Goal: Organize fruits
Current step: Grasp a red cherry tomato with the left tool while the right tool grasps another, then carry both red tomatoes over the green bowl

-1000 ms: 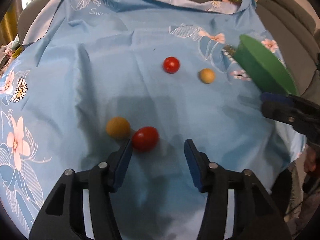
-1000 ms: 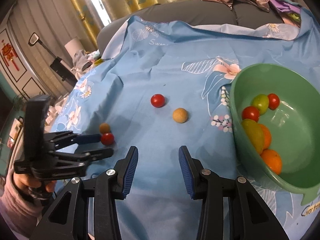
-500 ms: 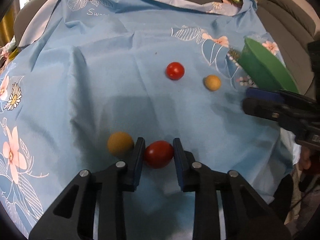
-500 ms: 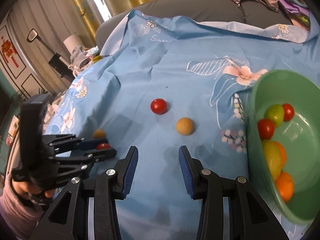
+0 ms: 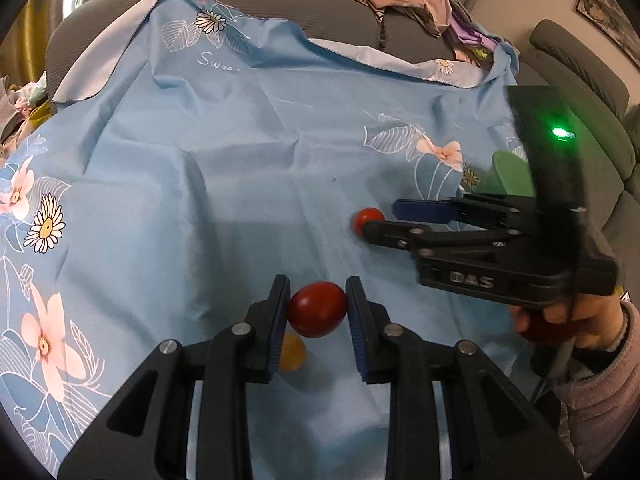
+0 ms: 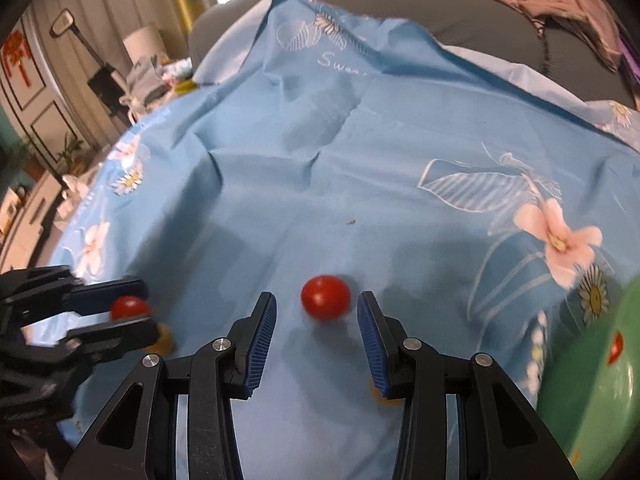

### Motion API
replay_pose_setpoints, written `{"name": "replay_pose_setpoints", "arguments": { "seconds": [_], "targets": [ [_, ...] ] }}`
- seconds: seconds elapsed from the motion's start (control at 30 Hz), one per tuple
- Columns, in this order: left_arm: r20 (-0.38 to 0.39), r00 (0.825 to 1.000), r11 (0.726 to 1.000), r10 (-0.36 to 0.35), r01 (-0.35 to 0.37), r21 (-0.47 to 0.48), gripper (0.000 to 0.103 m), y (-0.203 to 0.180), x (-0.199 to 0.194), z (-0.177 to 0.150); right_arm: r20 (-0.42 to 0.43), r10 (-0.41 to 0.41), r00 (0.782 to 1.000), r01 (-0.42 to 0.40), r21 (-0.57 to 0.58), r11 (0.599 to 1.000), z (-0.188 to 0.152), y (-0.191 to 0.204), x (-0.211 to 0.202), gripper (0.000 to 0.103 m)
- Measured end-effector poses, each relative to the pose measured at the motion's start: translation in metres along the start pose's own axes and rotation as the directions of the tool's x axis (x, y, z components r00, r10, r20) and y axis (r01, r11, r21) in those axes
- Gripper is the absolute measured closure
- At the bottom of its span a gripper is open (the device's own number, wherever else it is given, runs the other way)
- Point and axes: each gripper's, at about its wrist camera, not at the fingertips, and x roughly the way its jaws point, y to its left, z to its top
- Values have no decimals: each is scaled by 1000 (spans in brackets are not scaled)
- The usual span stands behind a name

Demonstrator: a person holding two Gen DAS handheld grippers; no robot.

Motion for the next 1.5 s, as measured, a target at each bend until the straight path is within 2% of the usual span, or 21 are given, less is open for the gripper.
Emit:
{"name": "replay_pose_setpoints", "arguments": {
  "seconds": [0.23,0.3,0.37,0.73,1.17,1.5],
  "targets": [
    [-9,1000,1000,0,-1,-14,75,4,3,-1,-71,-28,997,26,-20,999,8,0,25,61],
    [-12,1000,1000,0,-1,-16,75,5,3,-1,-67,-23,998,21,-38,999,8,2,24,72],
    [-11,1000,1000,1,-1,-16,75,5,2,-1,-68,-35,997,31,-47,998,7,3,24,72],
    [-5,1000,1000,10,-10,1,75,-5,-12,-5,54,0,999,2,-49,999,-13,21,-29,72],
    [-10,1000,1000,5,-5,27,75,-31,-33,-28,162,26,986,-23,-15,1000,-58,32,-95,72],
    [11,1000,997,9,-10,71,75,-58,-49,-30,227,27,974,-30,11,999,-80,28,-129,72]
  ]
}}
